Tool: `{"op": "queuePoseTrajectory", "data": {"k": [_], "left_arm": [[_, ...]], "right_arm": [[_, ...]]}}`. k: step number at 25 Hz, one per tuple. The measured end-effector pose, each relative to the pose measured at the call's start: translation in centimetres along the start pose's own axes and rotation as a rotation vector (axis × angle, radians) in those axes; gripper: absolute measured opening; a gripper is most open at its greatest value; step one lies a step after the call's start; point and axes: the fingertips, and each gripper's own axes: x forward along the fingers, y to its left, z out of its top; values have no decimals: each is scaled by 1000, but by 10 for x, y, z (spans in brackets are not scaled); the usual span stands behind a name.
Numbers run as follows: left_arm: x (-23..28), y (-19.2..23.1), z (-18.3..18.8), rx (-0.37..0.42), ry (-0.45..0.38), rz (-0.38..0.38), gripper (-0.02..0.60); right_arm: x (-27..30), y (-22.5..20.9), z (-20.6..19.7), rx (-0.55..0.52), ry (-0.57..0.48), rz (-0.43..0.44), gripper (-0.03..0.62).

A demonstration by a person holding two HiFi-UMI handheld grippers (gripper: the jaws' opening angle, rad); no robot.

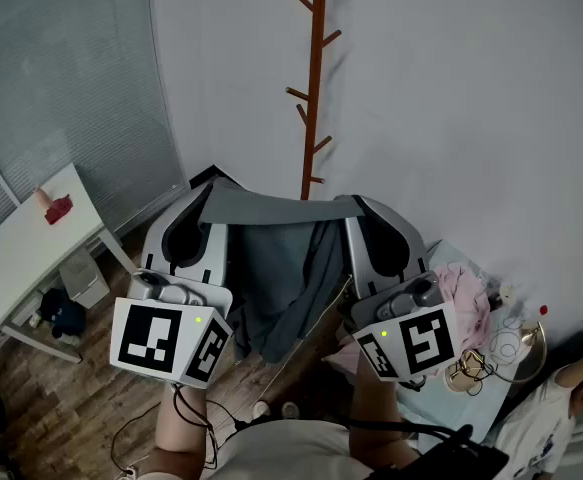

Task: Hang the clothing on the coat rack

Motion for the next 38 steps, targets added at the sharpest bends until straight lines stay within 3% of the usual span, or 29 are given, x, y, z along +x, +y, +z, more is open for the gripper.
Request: {"op": "queuePoseTrajectory", "data": {"k": [9, 14, 22, 31, 38], "left_arm": [[1, -2, -3, 4, -6, -33, 32], [0, -7, -13, -11, -3, -98, 32], [-1, -7, -34, -18, 1, -128, 32], [44, 7, -53, -39, -25, -110, 32], [96, 29, -49, 52, -89, -92, 32]], "right_arm": [[0, 0, -1, 19, -11, -22, 23], [-4, 0, -9, 56, -2, -75, 23], [-11, 0, -26, 25, 36, -135, 23], [19, -31, -49, 38, 9, -178, 23], [69, -65, -67, 30, -36, -166, 23]]}}
